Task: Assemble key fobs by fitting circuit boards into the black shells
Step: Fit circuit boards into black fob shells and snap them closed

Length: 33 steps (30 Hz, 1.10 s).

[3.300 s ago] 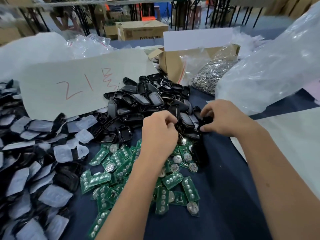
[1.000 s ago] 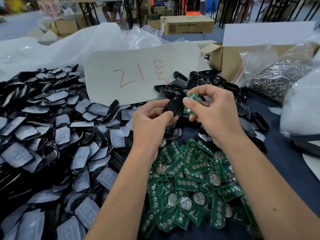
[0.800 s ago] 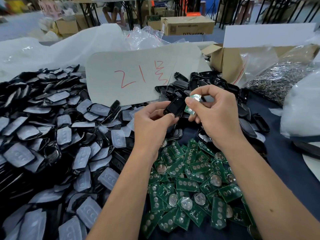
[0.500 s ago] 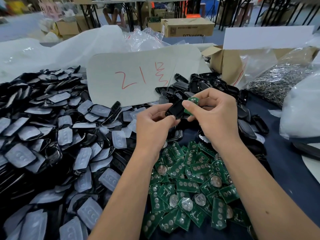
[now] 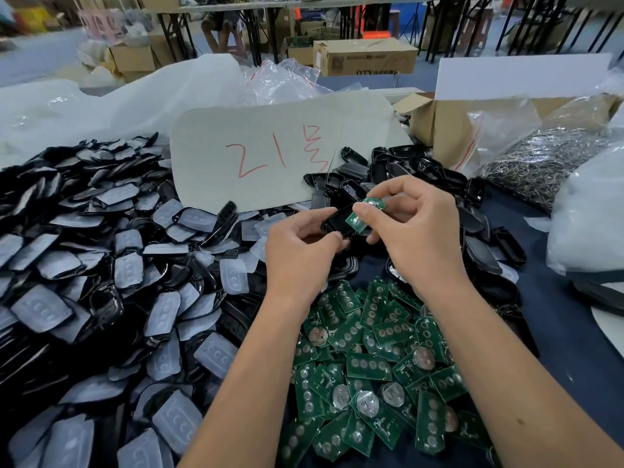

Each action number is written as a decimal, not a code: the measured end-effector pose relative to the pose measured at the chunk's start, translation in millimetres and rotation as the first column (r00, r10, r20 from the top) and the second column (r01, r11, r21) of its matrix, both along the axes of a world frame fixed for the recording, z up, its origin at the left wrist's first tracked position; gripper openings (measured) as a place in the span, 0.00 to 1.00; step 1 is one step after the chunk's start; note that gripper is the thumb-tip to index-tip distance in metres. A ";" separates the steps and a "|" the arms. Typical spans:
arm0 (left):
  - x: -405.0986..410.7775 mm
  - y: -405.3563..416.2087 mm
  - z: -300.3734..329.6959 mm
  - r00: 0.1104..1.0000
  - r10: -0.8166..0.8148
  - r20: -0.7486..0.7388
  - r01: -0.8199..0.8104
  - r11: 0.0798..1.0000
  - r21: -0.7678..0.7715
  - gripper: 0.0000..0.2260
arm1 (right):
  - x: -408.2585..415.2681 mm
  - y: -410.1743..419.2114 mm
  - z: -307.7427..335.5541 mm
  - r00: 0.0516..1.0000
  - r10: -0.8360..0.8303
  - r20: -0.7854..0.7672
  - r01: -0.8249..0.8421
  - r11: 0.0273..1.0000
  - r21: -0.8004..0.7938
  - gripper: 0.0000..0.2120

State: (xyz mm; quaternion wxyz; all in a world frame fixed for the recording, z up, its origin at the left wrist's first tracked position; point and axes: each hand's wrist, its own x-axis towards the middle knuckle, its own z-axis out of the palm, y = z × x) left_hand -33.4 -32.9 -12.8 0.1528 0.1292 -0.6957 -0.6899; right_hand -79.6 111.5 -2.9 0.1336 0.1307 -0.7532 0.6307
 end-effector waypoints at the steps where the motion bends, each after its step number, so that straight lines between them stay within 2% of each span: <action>1: 0.0 0.3 0.1 1.000 -0.004 0.000 0.004 1.000 -0.010 0.16 | -0.1 -0.3 -0.1 1.000 0.008 0.004 -0.008 1.000 -0.017 0.06; 6: 0.4 1.3 1.5 1.000 -0.020 -0.010 0.020 0.998 -0.062 0.16 | 1.8 -2.3 0.0 0.998 0.061 0.008 -0.060 0.997 -0.047 0.04; 12: 0.1 2.6 1.4 0.999 -0.034 -0.010 0.033 0.994 -0.104 0.16 | 3.8 -4.8 -0.2 0.998 0.050 0.030 -0.048 0.997 -0.068 0.05; 19: -1.4 3.6 -0.3 0.999 -0.032 -0.030 0.030 0.997 -0.069 0.13 | 5.1 -7.0 -0.7 1.000 -0.016 -0.016 0.016 1.000 0.001 0.05; 24: -2.6 4.3 -3.0 0.999 0.003 -0.049 -0.006 0.998 -0.062 0.08 | 4.6 -6.7 -0.5 0.999 0.016 0.046 -0.017 1.000 0.024 0.05; 29: -3.6 2.7 -3.2 0.998 0.017 -0.060 -0.019 1.000 -0.021 0.07 | 5.4 -8.1 -1.6 0.997 0.028 0.074 -0.027 1.000 -0.014 0.05; 33: -3.7 3.3 -3.5 0.998 0.006 -0.064 -0.009 0.999 -0.048 0.07 | 5.2 -8.5 -2.6 0.997 0.000 0.078 0.004 0.999 -0.048 0.05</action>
